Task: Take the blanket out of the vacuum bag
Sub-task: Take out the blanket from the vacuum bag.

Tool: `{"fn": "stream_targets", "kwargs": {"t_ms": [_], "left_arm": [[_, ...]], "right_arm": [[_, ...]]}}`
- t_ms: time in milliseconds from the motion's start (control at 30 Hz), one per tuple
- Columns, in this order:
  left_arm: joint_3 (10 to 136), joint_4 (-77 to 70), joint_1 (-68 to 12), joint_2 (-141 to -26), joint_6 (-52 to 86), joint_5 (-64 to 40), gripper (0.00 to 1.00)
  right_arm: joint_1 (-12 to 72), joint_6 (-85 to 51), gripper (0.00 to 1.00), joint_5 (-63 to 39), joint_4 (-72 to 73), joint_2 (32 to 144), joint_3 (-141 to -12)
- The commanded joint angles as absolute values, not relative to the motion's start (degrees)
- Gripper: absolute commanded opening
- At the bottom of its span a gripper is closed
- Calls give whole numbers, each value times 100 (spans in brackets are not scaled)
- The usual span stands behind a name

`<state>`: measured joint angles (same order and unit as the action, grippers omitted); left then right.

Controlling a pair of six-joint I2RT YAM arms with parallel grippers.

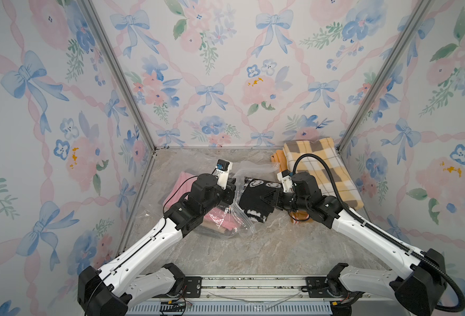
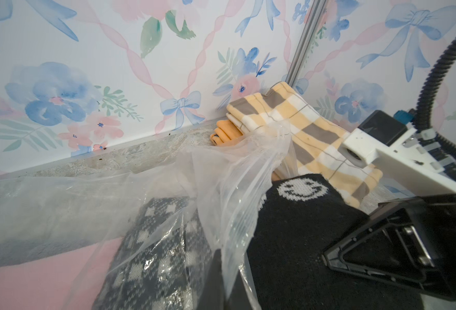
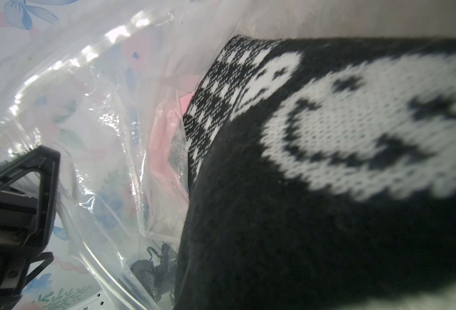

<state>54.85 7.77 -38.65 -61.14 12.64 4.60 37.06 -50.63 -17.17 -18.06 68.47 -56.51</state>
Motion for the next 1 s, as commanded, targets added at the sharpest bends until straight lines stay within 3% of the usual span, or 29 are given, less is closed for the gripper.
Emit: {"fn": "stream_targets", "kwargs": {"t_ms": [0,967], "left_arm": [[5467,708,-3845,-6108,1301,431,0],[5511,687,-3845,-6100,1342,402,0]], "right_arm": [[3621,-5128,0,-1592,-2014,6563,-5732],[3334,-5032,0,-1640,-4179,5994,-7357]]}}
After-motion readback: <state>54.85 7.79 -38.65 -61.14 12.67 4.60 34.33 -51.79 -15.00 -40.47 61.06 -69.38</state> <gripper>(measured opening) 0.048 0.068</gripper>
